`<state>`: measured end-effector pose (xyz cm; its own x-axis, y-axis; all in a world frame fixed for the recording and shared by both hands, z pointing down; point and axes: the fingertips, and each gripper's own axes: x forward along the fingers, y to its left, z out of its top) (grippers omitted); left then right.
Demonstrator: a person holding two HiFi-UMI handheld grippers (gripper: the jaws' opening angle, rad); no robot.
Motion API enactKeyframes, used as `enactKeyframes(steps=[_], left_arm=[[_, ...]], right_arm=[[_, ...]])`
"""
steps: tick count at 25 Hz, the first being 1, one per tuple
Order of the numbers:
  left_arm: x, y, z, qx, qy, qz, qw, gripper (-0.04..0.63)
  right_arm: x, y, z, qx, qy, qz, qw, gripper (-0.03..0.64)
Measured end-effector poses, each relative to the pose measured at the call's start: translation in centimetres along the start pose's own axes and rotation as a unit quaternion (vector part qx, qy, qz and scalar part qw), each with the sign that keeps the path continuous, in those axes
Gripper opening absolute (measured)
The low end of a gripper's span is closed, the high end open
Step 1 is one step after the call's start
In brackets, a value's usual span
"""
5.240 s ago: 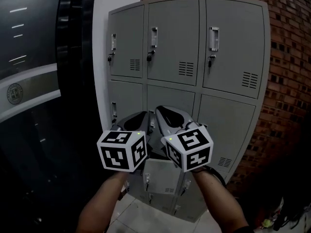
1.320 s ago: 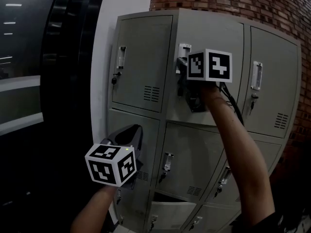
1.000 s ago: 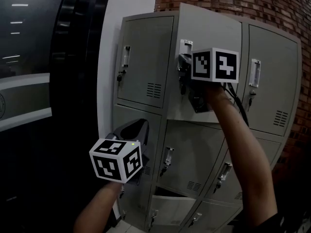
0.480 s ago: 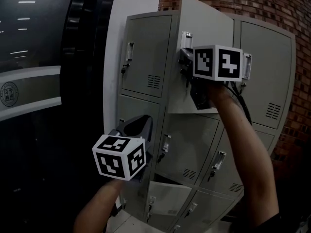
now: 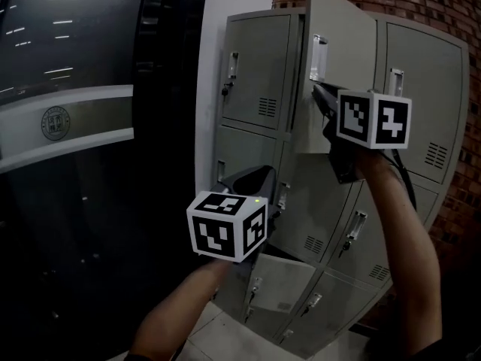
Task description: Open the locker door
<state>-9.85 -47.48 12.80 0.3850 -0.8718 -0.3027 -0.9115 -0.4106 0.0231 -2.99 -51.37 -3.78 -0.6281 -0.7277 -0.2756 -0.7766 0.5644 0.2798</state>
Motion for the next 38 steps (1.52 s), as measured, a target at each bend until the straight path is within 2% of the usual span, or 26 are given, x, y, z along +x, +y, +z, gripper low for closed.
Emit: enactKeyframes(steps=[6,10,15,21,25,30,38], left_arm=[[-2.9,-3.6,-1.9,-0.005,0.029,0.014,0.9995,0.005],[-4.7,-5.7,-3.0,-0.010,0.044,0.016,0.9989,0.005],[-7.6,-7.1,-3.7,0.002,0.049,0.024,0.9985,0.005],[-11.8,-8.3,-4.0,0.013,0.044,0.030,0.9985,0.005],[-15.7,-9.1,-4.1,0.019,0.042,0.031,0.9985,0.005],[-21.2,-10.6,-3.9,0.028,0.047,0.029,0.9981,0.005],[-28.8,-13.7,-4.6,0.013,0.064,0.016,0.9977,0.005]], right_arm=[[-6.8,3.6,-4.3,0.027,0.001,0.034,0.999,0.011],[-11.1,4.7,-7.5,0.012,0.005,0.030,0.999,0.003],[-15.7,6.5,-9.9,0.031,-0.006,0.025,0.999,0.000],[-20.3,10.1,-11.3,0.051,-0.010,0.016,0.998,0.000],[-23.0,14.3,-12.6,0.039,0.004,0.005,0.999,0.000],[-26.5,19.8,-13.2,0.052,0.021,0.002,0.998,0.000],[-32.7,25.8,-12.9,0.054,0.042,-0.015,0.998,0.000]])
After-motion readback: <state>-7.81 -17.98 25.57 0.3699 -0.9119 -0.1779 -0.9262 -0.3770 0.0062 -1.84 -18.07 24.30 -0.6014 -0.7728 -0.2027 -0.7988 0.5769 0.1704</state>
